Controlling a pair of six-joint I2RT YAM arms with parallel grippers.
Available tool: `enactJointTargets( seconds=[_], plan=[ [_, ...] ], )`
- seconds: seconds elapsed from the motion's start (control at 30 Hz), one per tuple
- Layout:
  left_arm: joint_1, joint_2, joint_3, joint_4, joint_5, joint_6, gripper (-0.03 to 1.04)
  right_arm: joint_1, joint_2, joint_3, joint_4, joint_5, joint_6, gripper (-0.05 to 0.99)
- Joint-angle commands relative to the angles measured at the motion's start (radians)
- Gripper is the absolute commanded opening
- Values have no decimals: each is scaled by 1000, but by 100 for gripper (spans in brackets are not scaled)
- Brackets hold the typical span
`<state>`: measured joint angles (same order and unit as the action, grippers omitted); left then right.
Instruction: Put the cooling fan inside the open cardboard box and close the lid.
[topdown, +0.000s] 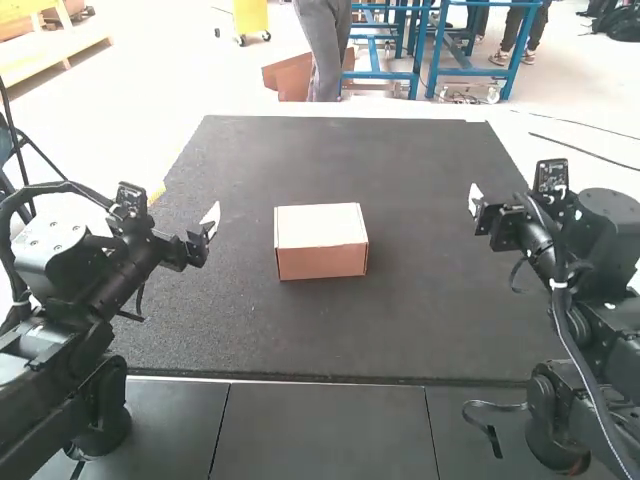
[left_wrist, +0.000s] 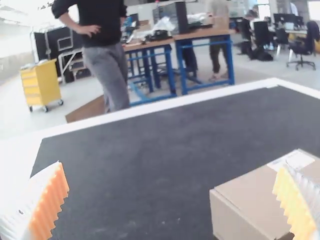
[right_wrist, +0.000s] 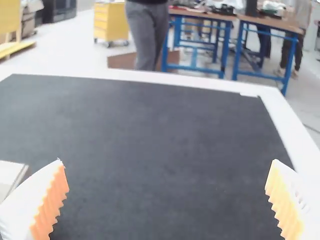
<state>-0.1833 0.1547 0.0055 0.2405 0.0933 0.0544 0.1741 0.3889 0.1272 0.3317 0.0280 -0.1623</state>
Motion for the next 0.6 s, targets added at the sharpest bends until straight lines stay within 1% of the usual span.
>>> enactJointTargets(
  seconds=[0.0, 0.03, 0.07, 0.1, 0.13, 0.2, 0.23, 0.27, 0.3, 0.33, 0.4, 0.57],
  plan=[
    [1, -168, -9, -107, -15, 36, 97, -21, -96, -46, 7, 21, -26, 91],
    [4, -156, -7, -125, -15, 33, 97, -21, -133, -64, 3, 18, -26, 91],
    [7, -135, -7, -129, -15, 18, 97, -21, -171, -80, -8, 16, -26, 91],
    [8, -136, -7, -133, -15, 15, 97, -21, -213, -92, -39, 15, -26, 91],
    [8, -144, -7, -152, -15, 22, 97, -22, -259, -104, -76, 15, -26, 91],
    [13, -158, -7, -190, -15, 18, 97, -22, -363, -127, -123, 18, -22, 91],
    [15, -156, -7, -214, -15, 16, 97, -18, -406, -127, -201, 16, -22, 91],
    [18, -155, -7, -242, -15, 15, 97, -24, -397, -127, -224, 12, -3, 91],
    [21, -155, -7, -265, -17, 13, 97, -30, -378, -127, -227, 20, 7, 91],
    [27, -156, -7, -267, -17, 13, 97, -36, -378, -127, -247, 23, 14, 91],
    [41, -156, -7, -270, -17, 13, 97, -56, -387, -127, -252, 21, 47, 91],
    [104, -156, -7, -270, -17, 12, 97, -105, -389, -127, -304, 26, 86, 91]
  ],
)
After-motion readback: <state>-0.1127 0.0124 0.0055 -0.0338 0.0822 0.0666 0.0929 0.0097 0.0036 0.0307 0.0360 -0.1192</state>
